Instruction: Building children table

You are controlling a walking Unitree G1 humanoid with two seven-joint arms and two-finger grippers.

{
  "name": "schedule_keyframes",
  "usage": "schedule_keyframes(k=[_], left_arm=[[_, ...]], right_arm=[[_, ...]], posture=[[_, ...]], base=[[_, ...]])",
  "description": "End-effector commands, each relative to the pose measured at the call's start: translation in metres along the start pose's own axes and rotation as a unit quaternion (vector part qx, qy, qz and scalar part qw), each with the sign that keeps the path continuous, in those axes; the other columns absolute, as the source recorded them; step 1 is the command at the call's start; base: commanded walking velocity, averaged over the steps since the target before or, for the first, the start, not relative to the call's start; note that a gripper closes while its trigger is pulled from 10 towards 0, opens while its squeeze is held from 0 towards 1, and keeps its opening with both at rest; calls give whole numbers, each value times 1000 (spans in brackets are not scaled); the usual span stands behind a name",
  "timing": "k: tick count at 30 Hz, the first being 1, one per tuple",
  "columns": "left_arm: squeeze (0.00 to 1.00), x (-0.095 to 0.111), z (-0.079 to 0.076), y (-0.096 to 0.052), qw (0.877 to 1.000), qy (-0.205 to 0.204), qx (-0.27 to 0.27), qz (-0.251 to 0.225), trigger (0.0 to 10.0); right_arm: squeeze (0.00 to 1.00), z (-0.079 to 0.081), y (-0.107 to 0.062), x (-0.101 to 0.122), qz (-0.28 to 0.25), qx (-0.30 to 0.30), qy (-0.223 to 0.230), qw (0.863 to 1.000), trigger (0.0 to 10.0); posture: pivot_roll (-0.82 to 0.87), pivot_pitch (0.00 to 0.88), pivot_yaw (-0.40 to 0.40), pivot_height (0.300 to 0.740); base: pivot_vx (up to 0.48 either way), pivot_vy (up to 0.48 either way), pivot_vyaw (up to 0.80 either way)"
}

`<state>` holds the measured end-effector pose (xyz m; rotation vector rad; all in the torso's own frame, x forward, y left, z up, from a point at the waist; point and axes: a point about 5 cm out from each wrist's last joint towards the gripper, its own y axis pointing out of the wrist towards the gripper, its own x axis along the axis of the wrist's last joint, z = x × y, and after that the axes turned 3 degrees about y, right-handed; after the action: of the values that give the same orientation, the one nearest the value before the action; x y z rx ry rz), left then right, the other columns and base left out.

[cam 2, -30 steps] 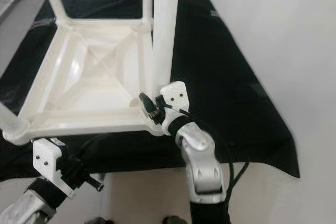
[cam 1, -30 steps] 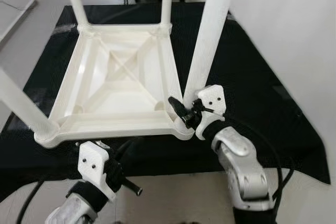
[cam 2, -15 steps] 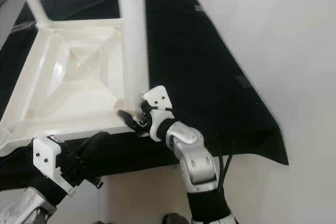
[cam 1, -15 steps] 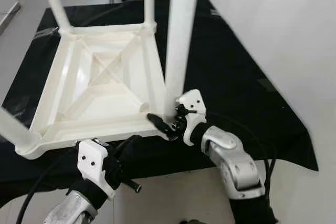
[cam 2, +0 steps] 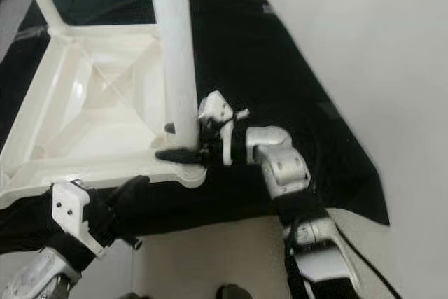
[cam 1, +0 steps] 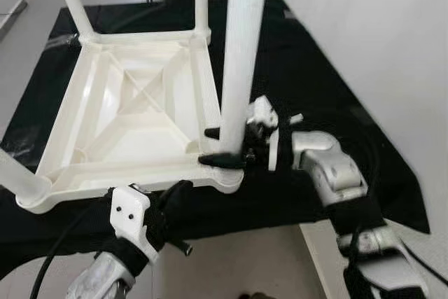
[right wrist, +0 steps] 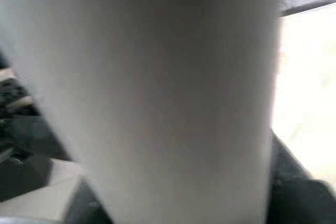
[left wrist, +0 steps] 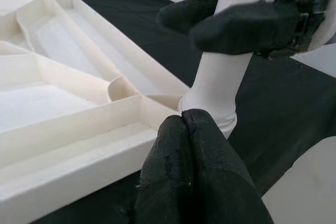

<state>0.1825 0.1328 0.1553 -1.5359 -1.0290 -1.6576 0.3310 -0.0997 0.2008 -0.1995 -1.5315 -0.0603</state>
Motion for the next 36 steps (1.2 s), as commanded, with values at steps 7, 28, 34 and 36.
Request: schedule_keyframes(k=[7, 28, 34, 36], left_arm=[[0, -5, -3, -1, 1000, -1, 3, 11, 10000], [0, -4, 0, -3, 1000, 0, 3, 12, 10000], [0, -4, 0, -2, 1000, 1, 4, 12, 10000], [0, -5, 0, -1, 1000, -1, 3, 11, 10000]], right_arm=[[0, -9, -7, -13, 6, -34, 2, 999, 0], [0, 36, 23, -52, -11, -416, 32, 909, 0], [0, 36, 23, -51, -8, -422, 32, 906, 9529], [1000, 34, 33, -38, -28, -338, 38, 940, 10000]], posture=[[65, 128, -66, 740], [36, 147, -51, 740], [38, 145, -49, 740], [38, 142, -50, 740]], base=[[0, 0, 0], [0, 0, 0], [0, 0, 0], [0, 0, 0]])
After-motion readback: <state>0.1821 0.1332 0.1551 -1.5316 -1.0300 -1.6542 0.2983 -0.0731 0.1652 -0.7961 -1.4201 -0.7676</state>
